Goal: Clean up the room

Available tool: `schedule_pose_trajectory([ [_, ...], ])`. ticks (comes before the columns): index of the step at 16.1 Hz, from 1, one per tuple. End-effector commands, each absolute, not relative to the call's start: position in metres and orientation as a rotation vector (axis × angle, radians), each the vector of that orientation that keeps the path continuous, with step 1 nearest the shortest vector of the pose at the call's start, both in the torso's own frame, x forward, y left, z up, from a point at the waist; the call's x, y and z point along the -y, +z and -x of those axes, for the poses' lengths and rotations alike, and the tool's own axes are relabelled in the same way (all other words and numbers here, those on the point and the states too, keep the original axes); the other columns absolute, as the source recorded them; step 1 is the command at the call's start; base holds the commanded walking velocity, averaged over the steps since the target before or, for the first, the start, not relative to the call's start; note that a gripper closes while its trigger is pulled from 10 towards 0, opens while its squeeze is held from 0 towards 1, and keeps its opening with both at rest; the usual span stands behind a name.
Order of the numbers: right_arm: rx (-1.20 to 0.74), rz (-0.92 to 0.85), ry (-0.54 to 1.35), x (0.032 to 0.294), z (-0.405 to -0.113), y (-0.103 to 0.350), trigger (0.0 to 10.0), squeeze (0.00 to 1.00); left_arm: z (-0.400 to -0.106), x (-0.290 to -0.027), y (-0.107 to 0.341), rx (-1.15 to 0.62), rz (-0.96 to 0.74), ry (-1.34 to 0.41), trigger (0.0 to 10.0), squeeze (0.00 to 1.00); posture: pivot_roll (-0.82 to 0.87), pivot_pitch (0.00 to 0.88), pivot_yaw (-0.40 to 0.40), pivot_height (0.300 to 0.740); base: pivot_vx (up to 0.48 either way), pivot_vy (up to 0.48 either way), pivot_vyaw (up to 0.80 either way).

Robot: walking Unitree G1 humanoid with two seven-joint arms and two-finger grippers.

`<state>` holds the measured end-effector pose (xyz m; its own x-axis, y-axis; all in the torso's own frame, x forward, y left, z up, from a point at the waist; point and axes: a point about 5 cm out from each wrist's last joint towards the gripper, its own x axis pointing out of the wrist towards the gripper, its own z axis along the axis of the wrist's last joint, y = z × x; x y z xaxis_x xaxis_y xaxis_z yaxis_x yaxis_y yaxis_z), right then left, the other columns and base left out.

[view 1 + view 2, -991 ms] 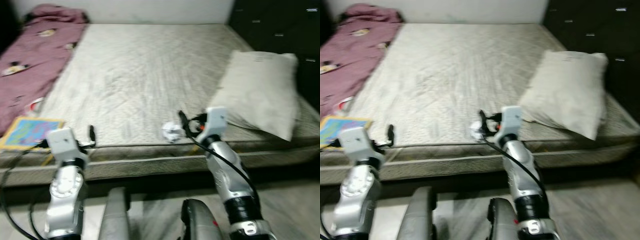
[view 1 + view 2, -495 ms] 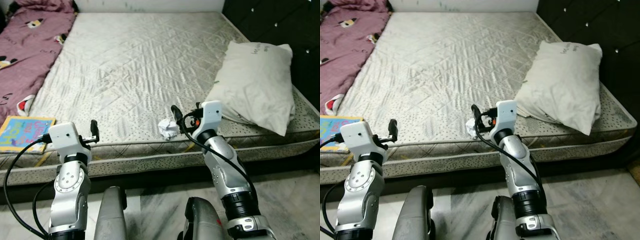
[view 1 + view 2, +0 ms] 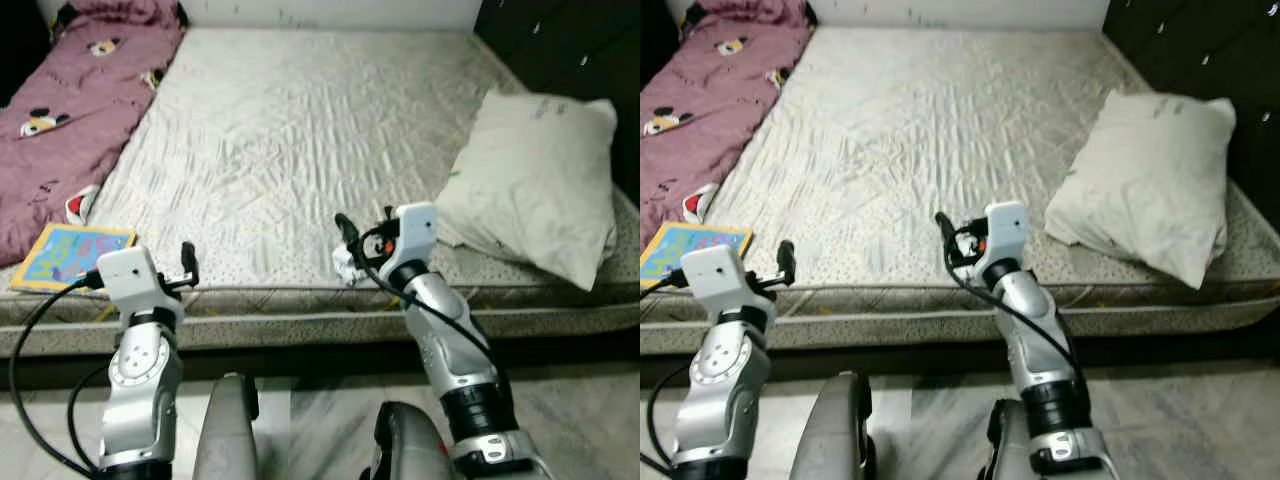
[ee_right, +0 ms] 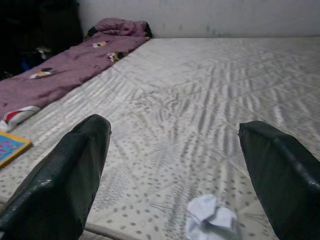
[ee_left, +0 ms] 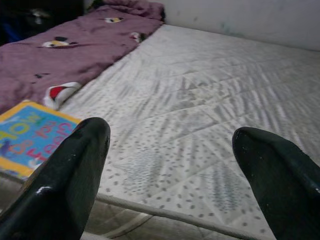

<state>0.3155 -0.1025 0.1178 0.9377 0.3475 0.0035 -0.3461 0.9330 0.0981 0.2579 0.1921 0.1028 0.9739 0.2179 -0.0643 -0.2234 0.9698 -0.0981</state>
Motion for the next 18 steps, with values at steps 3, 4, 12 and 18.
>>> schedule_pose_trajectory([
  [3, -0.014, -0.103, 0.363, 0.1051, -0.3153, 0.117, 10.0, 0.0, -0.2584, -0.191, 0.1032, -0.057, 0.103, 0.225, 10.0, 0.0, -0.06, 0.023, -0.037, 0.6, 0.0, 0.0, 0.0],
  [4, -0.014, -0.103, 0.364, 0.105, -0.3152, 0.1169, 10.0, 0.0, -0.2584, -0.191, 0.1032, -0.057, 0.103, 0.225, 10.0, 0.0, -0.06, 0.023, -0.037, 0.59, 0.0, 0.0, 0.0],
  [12, -0.018, -0.1, 0.364, 0.105, -0.3173, 0.1171, 10.0, 0.0, -0.2597, -0.1931, 0.1044, -0.05, 0.106, 0.246, 10.0, 0.0, -0.06, 0.029, -0.042, 0.545, 0.0, 0.0, 0.0],
  [18, -0.009, -0.076, 0.389, 0.1017, -0.3162, 0.1177, 10.0, 0.0, -0.2591, -0.1951, 0.1034, -0.056, 0.121, 0.257, 10.0, 0.0, -0.06, 0.033, -0.044, 0.545, 0.0, 0.0, 0.37],
])
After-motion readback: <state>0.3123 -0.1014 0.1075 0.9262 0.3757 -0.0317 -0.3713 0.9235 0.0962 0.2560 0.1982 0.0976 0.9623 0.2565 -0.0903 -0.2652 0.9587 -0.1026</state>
